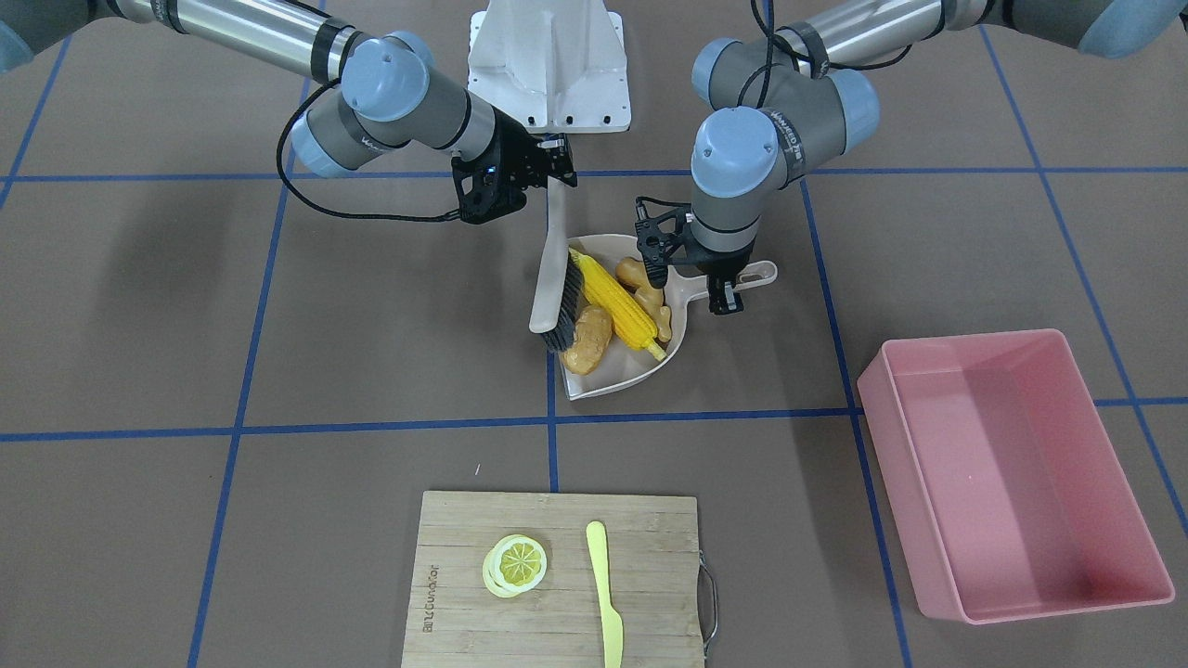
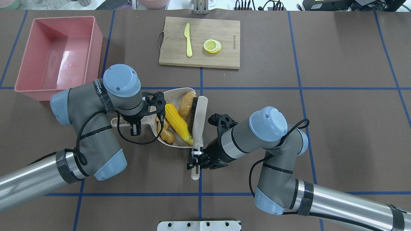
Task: Sweep and dump trash into bin
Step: 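Lift dustpan over pink bin with left gripper while right gripper withdraws brush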
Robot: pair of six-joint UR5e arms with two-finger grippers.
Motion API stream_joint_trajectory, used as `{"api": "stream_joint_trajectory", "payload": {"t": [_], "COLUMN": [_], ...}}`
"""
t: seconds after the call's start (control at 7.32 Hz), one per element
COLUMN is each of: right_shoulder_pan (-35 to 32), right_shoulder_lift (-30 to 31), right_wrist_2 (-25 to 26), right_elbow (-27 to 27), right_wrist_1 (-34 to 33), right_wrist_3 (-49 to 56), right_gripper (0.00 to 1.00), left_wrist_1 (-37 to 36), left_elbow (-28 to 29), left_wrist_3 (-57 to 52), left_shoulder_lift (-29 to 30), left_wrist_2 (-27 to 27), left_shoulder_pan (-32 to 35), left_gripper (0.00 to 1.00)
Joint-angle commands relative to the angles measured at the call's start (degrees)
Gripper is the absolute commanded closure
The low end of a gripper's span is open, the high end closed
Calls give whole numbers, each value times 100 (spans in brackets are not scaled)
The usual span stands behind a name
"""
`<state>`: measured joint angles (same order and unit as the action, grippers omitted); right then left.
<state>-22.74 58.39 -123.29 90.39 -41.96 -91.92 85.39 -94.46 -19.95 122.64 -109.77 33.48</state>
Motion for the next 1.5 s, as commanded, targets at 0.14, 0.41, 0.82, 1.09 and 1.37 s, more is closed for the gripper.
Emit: {"api": "stream_joint_trajectory", "payload": {"t": [0.14, 0.41, 0.82, 1.09, 1.37], "right_shoulder_pan": [-11, -317, -1842, -2611, -2797], "right_shoulder_lift": [-161, -73, 565, 1172, 1289], "right_wrist_2": [-28, -221, -1517, -1979, -1962], "right_elbow": [196, 862, 1217, 1147, 1156], "right_wrist_1": [-530, -1573, -1912, -1991, -2865], "right_wrist_3": [-11, 68, 706, 1865, 2727], "right_gripper": [100, 100, 100, 100, 100], "left_wrist_1": [231, 354, 653, 1161, 1741], "left_elbow": [41, 16, -46, -55, -63], "left_wrist_3": [9, 26, 70, 79, 192], "left_shoulder_lift": [-20, -47, -64, -64, -82], "left_wrist_2": [-9, -9, -18, -26, -70], "left_shoulder_pan": [0, 0, 18, 105, 481], "left_gripper": [100, 100, 100, 100, 100]}}
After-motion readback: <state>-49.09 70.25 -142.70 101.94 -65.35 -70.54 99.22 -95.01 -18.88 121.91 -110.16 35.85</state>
